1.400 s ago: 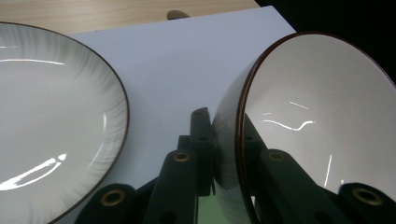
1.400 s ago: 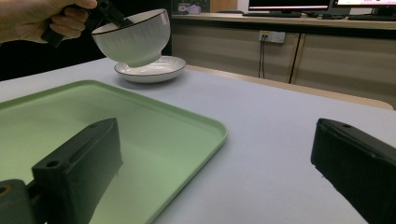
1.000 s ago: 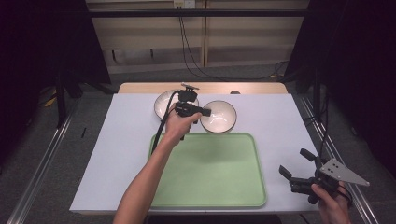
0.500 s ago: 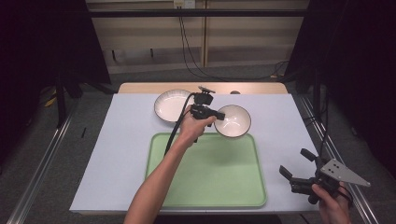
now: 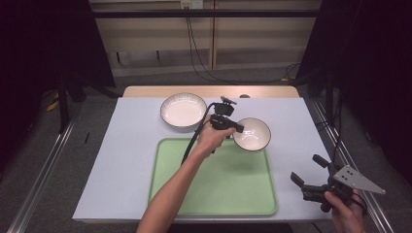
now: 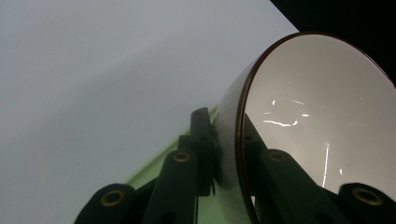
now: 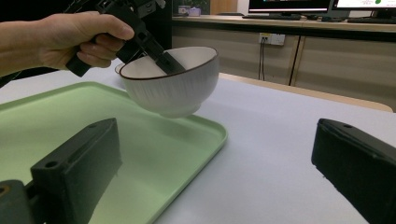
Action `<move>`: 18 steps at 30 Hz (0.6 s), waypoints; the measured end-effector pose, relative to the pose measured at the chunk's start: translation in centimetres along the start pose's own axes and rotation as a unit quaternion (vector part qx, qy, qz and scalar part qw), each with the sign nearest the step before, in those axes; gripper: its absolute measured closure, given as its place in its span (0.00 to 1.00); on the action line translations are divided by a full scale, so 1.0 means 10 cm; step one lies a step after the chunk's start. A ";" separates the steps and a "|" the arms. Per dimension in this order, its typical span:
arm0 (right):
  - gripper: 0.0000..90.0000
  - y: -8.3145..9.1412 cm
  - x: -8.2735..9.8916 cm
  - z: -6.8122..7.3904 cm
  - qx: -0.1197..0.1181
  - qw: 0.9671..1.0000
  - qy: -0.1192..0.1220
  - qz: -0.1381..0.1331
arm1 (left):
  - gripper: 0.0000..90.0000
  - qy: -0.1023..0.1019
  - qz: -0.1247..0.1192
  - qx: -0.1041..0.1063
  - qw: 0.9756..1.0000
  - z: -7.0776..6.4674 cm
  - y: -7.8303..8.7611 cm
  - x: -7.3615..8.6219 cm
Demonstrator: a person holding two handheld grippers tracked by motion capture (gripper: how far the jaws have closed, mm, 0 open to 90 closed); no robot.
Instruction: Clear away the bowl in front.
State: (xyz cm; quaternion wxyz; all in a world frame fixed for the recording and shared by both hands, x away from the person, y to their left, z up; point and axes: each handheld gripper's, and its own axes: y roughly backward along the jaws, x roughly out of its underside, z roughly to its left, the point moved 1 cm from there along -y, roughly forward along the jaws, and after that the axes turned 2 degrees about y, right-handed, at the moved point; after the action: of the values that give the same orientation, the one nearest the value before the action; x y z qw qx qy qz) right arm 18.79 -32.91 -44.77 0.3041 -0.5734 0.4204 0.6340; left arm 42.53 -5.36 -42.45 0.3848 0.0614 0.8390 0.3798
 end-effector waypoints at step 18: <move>0.01 0.00 0.01 0.00 -0.001 1.000 -0.003 0.000 | 0.91 0.012 0.034 -0.005 0.999 0.02 -0.32 0.04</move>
State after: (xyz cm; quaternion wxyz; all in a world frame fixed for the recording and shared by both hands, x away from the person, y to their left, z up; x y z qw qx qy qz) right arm 18.80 -32.95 -44.83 0.3048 -0.5719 0.4190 0.6359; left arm 43.00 -7.34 -45.00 0.3621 0.0836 0.8391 0.3972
